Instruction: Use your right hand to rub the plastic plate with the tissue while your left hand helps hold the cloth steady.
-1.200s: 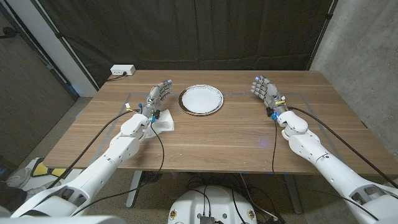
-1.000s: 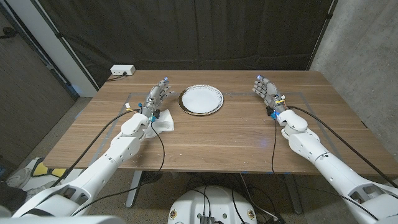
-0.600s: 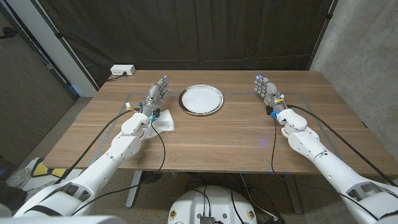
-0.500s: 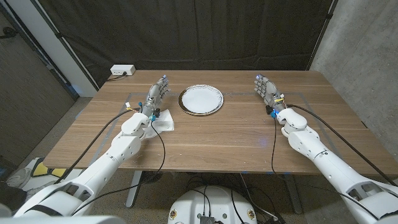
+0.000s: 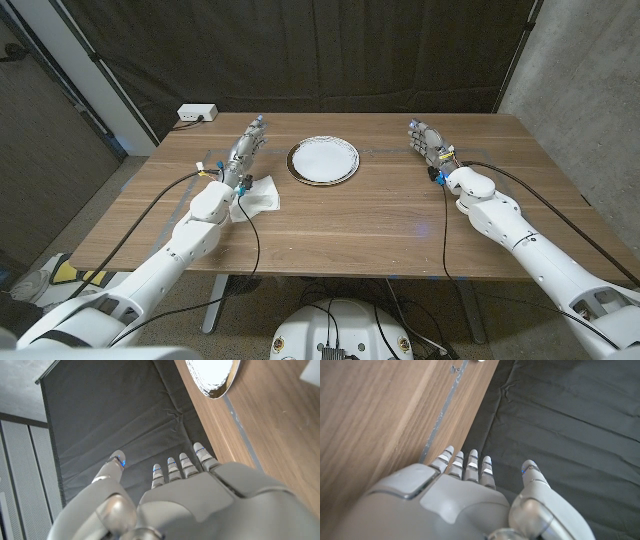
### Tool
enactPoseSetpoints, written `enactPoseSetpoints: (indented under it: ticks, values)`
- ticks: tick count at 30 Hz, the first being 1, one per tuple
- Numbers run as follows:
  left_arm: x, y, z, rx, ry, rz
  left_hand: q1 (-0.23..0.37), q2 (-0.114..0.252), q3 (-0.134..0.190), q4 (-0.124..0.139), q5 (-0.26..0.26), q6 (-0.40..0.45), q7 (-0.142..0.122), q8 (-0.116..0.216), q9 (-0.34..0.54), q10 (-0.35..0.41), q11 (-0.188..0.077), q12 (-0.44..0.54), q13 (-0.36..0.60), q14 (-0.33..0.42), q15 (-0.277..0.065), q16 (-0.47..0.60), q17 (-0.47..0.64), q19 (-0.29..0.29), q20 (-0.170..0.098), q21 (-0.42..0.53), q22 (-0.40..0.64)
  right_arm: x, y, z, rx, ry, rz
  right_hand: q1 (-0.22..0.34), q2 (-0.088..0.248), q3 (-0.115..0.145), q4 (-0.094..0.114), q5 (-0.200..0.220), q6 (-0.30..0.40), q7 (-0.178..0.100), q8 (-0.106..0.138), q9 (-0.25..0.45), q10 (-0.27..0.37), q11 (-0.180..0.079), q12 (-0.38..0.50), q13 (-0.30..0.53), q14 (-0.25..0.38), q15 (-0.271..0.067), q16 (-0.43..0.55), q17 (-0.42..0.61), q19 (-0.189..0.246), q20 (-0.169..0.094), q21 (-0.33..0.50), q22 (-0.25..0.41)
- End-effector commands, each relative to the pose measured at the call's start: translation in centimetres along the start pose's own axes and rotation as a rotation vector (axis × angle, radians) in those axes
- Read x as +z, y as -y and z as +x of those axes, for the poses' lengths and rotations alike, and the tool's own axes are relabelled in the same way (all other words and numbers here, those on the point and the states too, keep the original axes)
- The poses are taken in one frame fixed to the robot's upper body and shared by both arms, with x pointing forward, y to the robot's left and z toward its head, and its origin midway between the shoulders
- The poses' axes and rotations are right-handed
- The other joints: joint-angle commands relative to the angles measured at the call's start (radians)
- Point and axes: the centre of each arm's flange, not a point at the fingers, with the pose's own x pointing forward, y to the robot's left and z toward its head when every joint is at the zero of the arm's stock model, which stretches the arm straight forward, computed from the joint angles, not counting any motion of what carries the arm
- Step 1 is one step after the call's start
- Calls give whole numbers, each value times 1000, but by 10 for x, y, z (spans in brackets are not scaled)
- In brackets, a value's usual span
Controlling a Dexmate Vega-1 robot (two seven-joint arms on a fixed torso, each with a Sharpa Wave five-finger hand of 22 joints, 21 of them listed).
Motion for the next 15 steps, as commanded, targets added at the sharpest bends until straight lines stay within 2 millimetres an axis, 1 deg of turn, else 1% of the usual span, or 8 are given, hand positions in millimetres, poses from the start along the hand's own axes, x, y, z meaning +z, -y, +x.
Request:
enactPoseSetpoints:
  ticks: [1,4,5,7,8,10,15]
  values:
    - [13,-16,-15,-27,53,172,3,-8,-1,-8,4,1,7,7,2,-7,0,3,-1,13,10,10,3,0,13,-6,3,16,-10,-2,6,-97,-159,1,-3,-2,-1,-1,-8,-2,0,2,3,-4,9,1,14,-4,7,2,12,6,8,4]
    - [17,-22,-19,-32,55,215,3,-16,-6,-11,5,4,9,11,3,1,0,10,-1,49,6,24,6,14,17,-1,3,20,-13,-1,29,-92,-169,5,0,0,-4,0,-7,-3,0,2,6,-6,11,1,21,-4,9,1,17,3,11,4]
    - [18,-24,-20,-38,56,234,2,-18,-8,-11,5,16,16,16,3,18,1,17,-1,68,3,31,8,22,19,1,4,22,-14,0,31,-98,-181,7,1,1,-5,0,-8,-2,0,2,4,-9,10,1,21,-4,8,1,17,3,11,4]
    - [20,-27,-22,-49,60,277,-1,-20,-12,-9,5,24,19,20,4,51,2,30,0,116,-4,47,14,49,23,12,5,25,-16,1,41,-109,-206,12,4,4,-7,2,-9,-4,0,2,6,-8,11,1,25,-5,9,1,22,-2,14,4]
    - [21,-28,-23,-60,61,301,-1,-20,-13,-8,5,28,21,22,4,55,3,32,0,128,-10,52,15,51,22,12,5,27,-17,2,50,-116,-220,14,6,5,-8,2,-9,-5,0,2,7,-8,12,1,26,-7,9,1,24,-3,14,4]
    - [23,-31,-25,-80,60,339,-1,-22,-14,-9,5,36,24,25,4,63,-1,34,0,134,-10,53,16,54,22,14,5,31,-19,3,56,-128,-246,19,9,8,-11,3,-12,-7,0,2,7,-10,12,1,27,-8,9,0,25,-7,15,4]
    - [29,-38,-30,-131,59,431,0,-33,-20,-13,5,34,26,24,4,46,4,27,1,120,-3,45,18,52,23,12,5,40,-27,5,77,-168,-337,28,14,12,-16,5,-19,-10,-2,2,5,-14,12,1,28,-10,7,0,28,-15,17,4]
